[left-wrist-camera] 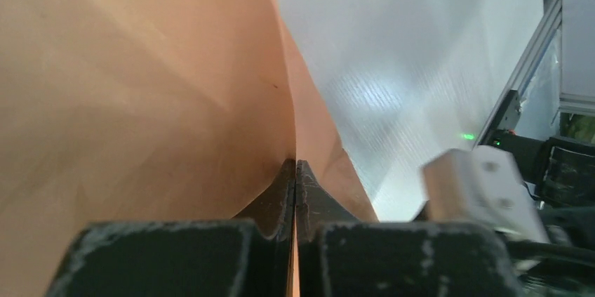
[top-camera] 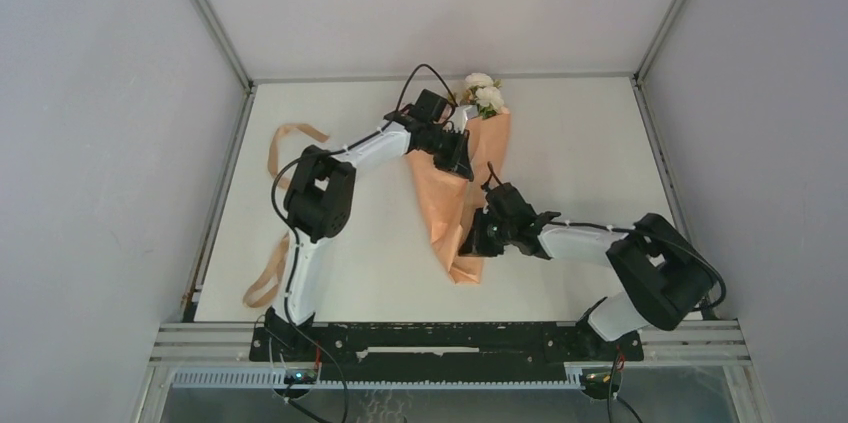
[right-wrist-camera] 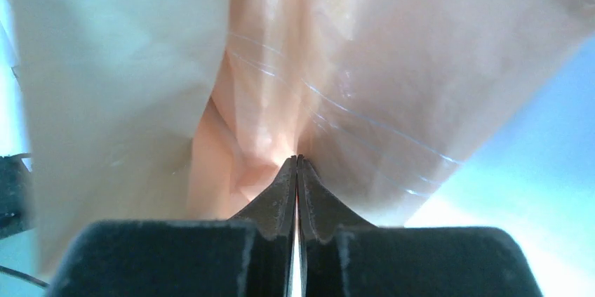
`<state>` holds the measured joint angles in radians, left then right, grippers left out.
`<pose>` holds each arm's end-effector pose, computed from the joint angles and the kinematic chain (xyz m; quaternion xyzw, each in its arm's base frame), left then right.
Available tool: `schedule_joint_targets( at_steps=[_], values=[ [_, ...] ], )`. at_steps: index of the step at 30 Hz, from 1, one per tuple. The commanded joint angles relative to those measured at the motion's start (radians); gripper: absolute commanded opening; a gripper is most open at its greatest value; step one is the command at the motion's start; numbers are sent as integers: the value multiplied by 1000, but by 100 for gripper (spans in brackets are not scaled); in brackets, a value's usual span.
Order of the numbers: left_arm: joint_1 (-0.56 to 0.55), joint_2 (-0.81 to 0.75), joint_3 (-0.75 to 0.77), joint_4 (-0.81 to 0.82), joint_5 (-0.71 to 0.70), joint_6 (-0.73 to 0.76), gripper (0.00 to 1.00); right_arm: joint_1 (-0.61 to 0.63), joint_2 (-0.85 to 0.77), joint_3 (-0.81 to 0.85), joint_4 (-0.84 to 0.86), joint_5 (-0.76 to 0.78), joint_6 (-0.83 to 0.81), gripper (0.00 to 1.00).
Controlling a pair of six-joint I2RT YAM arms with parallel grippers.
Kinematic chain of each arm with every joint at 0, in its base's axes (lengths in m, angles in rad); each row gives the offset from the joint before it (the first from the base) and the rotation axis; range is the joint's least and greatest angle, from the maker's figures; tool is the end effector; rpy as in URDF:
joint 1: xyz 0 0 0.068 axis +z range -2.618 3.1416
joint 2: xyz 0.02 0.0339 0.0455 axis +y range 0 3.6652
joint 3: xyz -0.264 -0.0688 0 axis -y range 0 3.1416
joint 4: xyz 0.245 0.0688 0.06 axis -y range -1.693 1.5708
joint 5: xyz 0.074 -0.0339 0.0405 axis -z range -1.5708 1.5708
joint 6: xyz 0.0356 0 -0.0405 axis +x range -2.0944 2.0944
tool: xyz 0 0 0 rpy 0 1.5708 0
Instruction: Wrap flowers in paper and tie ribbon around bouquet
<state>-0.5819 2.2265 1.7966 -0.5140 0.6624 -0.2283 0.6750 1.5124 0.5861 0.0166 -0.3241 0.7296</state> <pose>0.3961 -0.2868 0.1925 0.2569 0.8679 -0.3992 0.1461 0.2005 0.1750 0.1322 -0.0269 0.9346 0.3234 0.1459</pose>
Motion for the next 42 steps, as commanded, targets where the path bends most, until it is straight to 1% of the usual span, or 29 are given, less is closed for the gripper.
schedule_joint_targets(
  at_steps=[1,4,6,8,9,10,12,13,15,19,22,25,27,29,31,34,37,39,40,42],
  values=[
    [0,14,60,63,-18,5,0,-21,-106,4,-101,114,43,9],
    [-1,42,56,61,-30,12,0,-54,-165,4,-182,74,36,10],
    [-3,51,53,61,-29,8,0,-90,-224,3,-261,99,5,11],
    [-5,51,52,62,-29,6,0,-150,-272,-2,-306,116,-43,17],
    [-7,47,53,63,-29,6,0,-194,-278,-6,-304,92,-65,21],
    [-11,41,53,62,-29,6,0,-256,-265,-6,-280,42,-90,23],
    [-17,15,57,62,-27,3,0,-332,-194,-6,-181,-95,-121,22],
    [-25,2,63,56,-21,-6,0,-350,-140,-6,-112,-173,-125,21],
    [-42,-33,80,54,18,-27,0,-369,-18,10,-12,-271,-123,17],
    [-95,-91,127,26,60,-19,0,-411,113,14,106,-276,-97,13],
    [-125,-75,197,-12,71,-5,0,-418,157,14,159,-285,-74,11],
    [-130,-45,191,34,29,-16,0,-404,164,12,177,-301,-48,9],
    [-129,-10,176,54,5,-8,0,-408,132,-10,187,-293,-19,9],
    [-129,9,149,78,-22,3,0,-415,61,-35,177,-268,7,9],
    [-129,32,131,96,-52,21,0,-418,-8,-51,123,-222,9,9],
    [-128,82,149,93,-74,39,0,-418,-111,-60,17,-156,-13,10],
    [-129,137,193,74,-86,49,0,-438,-234,-63,-127,-65,-56,16],
    [-129,184,234,46,-90,53,0,-458,-324,-63,-194,-18,-87,20],
    [-130,202,257,33,-93,53,0,-469,-357,-63,-210,-8,-109,23],
    [-130,223,281,29,-97,53,0,-479,-396,-59,-211,-9,-143,32]
  ],
)
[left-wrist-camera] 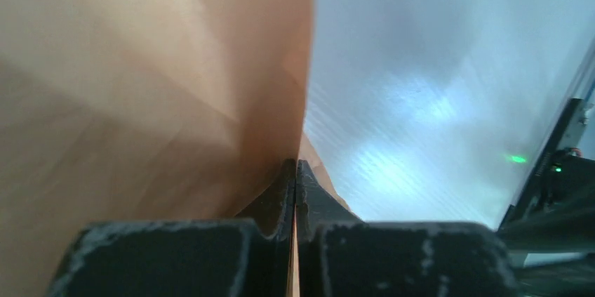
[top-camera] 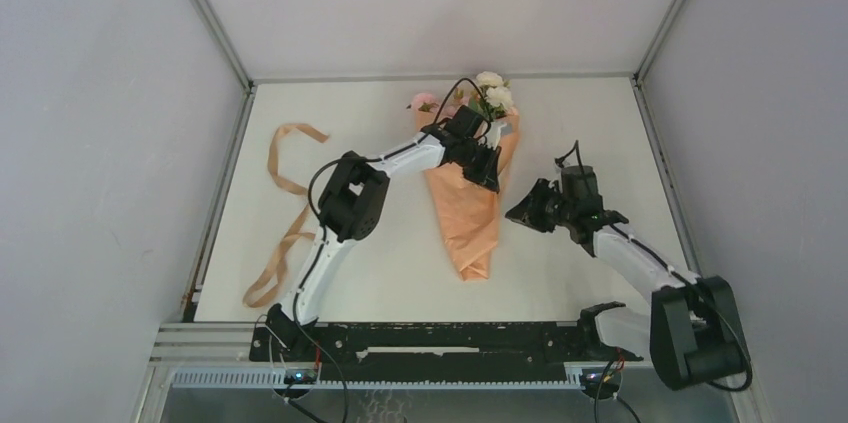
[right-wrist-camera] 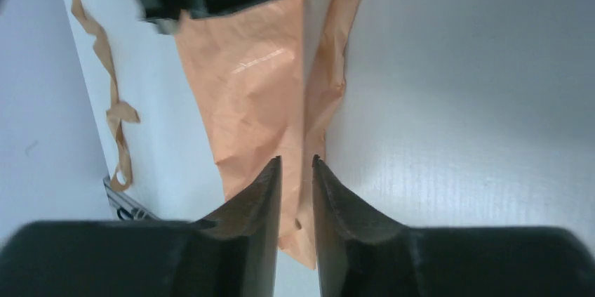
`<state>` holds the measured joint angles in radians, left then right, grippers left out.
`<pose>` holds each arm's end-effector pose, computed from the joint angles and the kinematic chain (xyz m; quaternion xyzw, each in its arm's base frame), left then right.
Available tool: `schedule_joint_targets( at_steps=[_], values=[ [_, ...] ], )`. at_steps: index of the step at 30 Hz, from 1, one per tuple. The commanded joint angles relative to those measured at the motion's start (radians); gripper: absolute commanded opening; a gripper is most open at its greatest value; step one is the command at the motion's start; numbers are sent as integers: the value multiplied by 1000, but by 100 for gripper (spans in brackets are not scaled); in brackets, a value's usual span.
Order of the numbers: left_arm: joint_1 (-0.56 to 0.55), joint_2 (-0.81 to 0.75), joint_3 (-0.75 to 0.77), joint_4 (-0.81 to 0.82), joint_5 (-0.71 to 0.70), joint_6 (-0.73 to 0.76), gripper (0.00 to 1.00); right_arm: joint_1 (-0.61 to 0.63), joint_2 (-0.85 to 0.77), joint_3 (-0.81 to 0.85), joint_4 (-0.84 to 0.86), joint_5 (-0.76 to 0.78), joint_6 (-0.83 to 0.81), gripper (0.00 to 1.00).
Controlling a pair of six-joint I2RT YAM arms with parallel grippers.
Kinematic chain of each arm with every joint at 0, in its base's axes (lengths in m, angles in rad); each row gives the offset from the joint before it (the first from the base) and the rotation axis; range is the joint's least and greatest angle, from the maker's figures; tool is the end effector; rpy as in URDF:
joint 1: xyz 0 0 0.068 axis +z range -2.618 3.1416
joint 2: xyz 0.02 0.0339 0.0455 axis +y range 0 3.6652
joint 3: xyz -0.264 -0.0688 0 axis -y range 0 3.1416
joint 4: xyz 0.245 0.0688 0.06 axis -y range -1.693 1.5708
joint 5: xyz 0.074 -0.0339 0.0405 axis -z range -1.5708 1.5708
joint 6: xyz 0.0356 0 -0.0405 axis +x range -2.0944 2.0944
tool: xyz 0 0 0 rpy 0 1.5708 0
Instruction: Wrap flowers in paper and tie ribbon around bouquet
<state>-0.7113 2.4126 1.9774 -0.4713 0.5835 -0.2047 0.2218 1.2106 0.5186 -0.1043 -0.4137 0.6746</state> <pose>0.3874 -0.3597 0.1588 0.3177 0.8530 -0.3820 0.1599 0.2197 0.0642 0.1742 0.1278 0.9005 0.3315 0.2507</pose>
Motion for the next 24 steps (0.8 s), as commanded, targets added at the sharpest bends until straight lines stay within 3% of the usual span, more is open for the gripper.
schedule_joint_targets(
  at_steps=[1,4,12,14,17,18,20,22,24],
  values=[
    [-3,41,105,-12,-26,34,0,-29,-96,13,-77,52,-107,39],
    [-5,42,107,-12,-44,49,0,-42,-36,38,-2,-70,-124,52],
    [-6,34,100,-21,-55,71,0,9,253,126,131,-177,-132,60],
    [-4,35,102,-22,-59,72,0,16,282,138,135,-181,-136,53],
    [-4,32,122,-39,-63,81,5,6,283,127,114,-151,-148,29],
    [-4,29,141,-56,-65,90,10,-2,279,117,110,-137,-146,21],
    [-1,21,201,-110,-73,117,33,-22,267,84,109,-107,-129,6],
    [2,-10,282,-188,-70,153,51,-38,256,39,128,-97,-101,1],
    [2,-56,332,-252,-55,196,60,-44,253,0,165,-96,-70,0]
  ],
)
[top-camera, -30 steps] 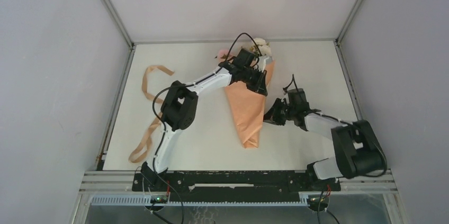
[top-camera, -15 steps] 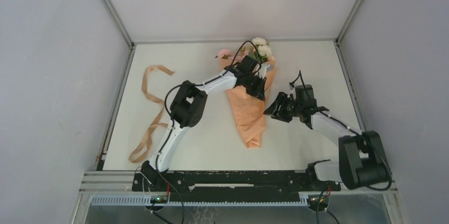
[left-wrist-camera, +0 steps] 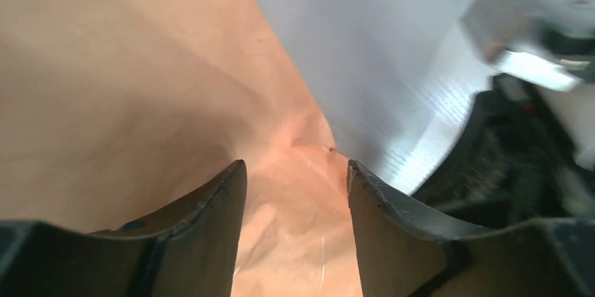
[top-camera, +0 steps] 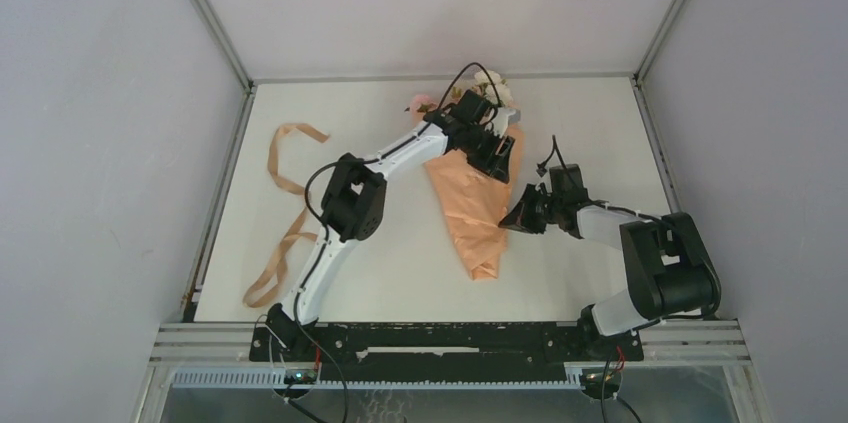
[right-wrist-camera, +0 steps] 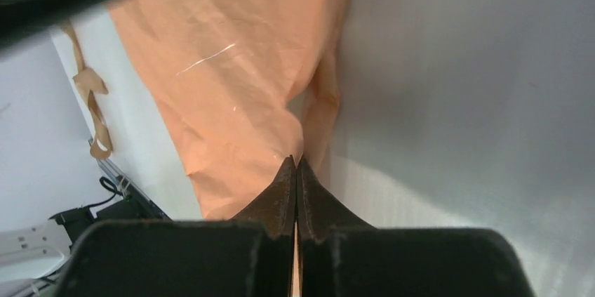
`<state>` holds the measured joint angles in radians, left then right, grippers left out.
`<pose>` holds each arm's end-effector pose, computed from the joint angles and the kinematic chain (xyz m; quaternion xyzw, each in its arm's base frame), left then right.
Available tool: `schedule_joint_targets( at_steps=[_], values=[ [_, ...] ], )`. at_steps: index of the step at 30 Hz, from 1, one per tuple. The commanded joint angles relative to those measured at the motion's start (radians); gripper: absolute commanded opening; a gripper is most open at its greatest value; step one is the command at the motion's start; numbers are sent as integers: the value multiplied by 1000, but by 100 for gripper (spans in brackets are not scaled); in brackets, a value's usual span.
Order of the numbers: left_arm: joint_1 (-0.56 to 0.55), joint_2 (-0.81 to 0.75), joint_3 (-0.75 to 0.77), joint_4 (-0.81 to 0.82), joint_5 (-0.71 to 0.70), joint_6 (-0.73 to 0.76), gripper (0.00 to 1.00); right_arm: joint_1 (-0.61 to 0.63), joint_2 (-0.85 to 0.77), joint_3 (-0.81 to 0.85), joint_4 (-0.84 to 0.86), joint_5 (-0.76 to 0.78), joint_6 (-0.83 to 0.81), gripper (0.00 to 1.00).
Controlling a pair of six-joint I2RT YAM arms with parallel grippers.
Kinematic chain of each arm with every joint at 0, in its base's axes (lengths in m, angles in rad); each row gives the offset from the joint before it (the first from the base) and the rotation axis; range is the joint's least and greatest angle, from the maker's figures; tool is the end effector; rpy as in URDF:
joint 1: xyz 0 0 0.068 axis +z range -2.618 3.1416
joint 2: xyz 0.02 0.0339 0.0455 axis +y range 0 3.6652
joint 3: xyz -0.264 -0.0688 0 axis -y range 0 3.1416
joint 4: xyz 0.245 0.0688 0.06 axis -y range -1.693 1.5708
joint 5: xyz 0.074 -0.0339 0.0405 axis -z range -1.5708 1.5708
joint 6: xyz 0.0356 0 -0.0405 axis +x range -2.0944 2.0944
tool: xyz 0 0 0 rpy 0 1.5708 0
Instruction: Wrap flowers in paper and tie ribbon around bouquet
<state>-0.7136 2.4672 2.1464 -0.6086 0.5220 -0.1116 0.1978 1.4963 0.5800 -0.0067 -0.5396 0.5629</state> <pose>0.3969 -0.3671 0.1740 0.3495 0.8515 -0.3465 0.1808 0.2515 0.0691 0.1356 0.0825 0.9139 0.3485 0.1910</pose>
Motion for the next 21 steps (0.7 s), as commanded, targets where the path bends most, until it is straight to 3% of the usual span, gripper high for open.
schedule_joint_targets(
  at_steps=[1,3,8,10,14,17,21],
  values=[
    [5,-144,163,-131,17,122,62,-22,-32,-84,90,30,65,0],
    [3,-214,115,-147,34,161,61,-22,-30,-105,129,31,99,0],
    [-92,-364,-191,-118,-68,377,40,-24,-51,-137,163,87,145,0],
    [-136,-374,-278,-108,-89,455,37,-26,-58,-143,160,95,147,4],
    [-173,-369,-411,-9,-80,544,42,-47,-78,-142,138,76,134,15],
    [-195,-355,-505,74,-122,633,50,-78,-86,-130,113,51,101,31],
    [-213,-347,-586,127,-145,691,55,-127,-52,-85,101,-9,40,45]
  ],
)
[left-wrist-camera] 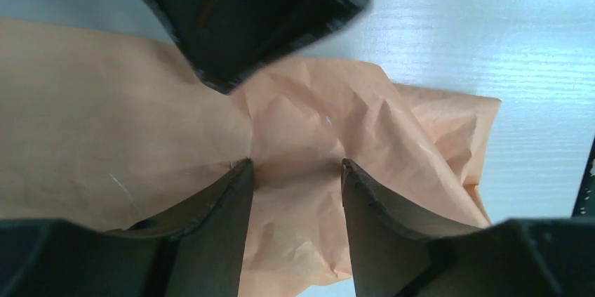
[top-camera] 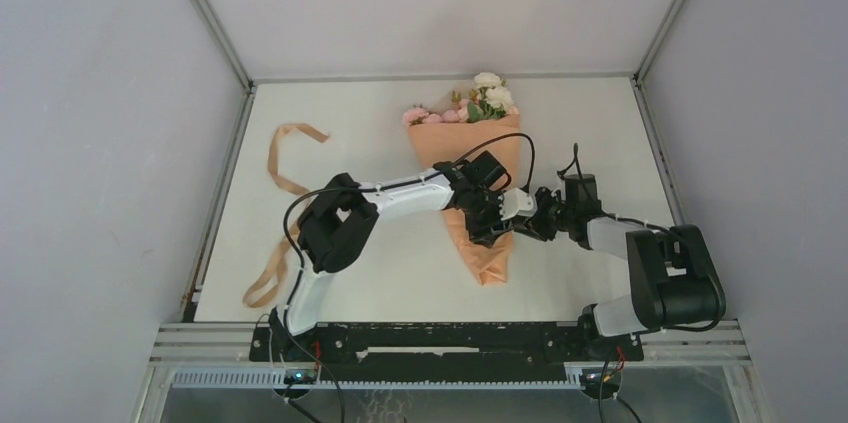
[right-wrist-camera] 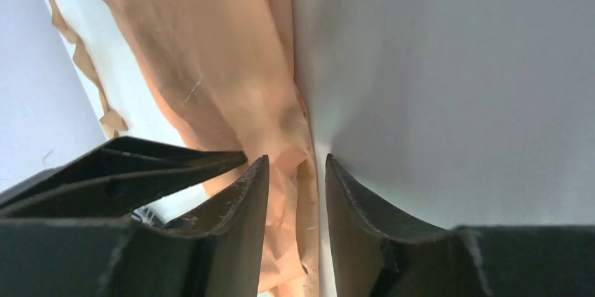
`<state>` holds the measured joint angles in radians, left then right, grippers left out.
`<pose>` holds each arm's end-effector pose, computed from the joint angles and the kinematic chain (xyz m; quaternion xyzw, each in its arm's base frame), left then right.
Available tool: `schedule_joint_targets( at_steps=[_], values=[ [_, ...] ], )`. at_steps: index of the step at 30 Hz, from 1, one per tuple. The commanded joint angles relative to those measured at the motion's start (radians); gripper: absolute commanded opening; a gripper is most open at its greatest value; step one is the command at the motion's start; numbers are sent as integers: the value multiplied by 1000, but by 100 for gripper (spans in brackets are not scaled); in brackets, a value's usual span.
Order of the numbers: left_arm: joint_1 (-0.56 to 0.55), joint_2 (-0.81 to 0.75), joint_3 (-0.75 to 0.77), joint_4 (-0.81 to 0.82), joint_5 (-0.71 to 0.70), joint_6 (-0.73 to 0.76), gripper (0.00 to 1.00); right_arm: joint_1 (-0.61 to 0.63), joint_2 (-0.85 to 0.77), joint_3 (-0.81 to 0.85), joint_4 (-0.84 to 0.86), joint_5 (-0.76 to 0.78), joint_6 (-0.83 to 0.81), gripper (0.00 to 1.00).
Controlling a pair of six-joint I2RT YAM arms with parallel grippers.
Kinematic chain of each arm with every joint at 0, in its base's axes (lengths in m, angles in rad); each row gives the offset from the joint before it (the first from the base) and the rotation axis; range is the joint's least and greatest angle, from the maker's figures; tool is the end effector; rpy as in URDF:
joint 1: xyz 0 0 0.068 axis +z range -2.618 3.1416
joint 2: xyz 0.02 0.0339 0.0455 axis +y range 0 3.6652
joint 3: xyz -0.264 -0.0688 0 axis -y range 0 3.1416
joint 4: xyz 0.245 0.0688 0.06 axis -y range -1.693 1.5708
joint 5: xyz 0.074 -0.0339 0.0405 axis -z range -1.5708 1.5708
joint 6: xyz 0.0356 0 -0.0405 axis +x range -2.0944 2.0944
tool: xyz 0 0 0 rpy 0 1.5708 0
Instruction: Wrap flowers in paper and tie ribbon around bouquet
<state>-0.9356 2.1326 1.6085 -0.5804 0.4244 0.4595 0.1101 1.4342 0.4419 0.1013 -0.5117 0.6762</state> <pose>0.2556 -0.3714 0.1712 0.6482 0.6977 -0.2524 0.1712 0.2309 0.0431 0.1210 0.1737 0.8994 0.3440 0.2065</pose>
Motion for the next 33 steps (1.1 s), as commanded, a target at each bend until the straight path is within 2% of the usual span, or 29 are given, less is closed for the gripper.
schedule_joint_targets(
  at_steps=[1,5,11,16,20,25,33],
  values=[
    [8,-13,-54,103,-56,125,56,-41,27,69,-9,-45,-89,47],
    [6,-14,-58,101,-52,143,57,-42,126,136,36,-104,-108,52],
    [1,-12,-60,101,-52,153,58,-44,296,201,99,-128,-94,54],
    [1,-13,-65,97,-53,164,57,-36,333,207,132,-145,-68,54],
    [2,-15,-67,84,-49,182,58,-39,253,207,38,-68,-90,54],
    [0,-34,-55,1,47,226,60,-47,156,306,-193,84,-181,54],
    [-6,-39,-72,21,28,234,61,-41,243,384,-213,82,-153,62]
  ],
)
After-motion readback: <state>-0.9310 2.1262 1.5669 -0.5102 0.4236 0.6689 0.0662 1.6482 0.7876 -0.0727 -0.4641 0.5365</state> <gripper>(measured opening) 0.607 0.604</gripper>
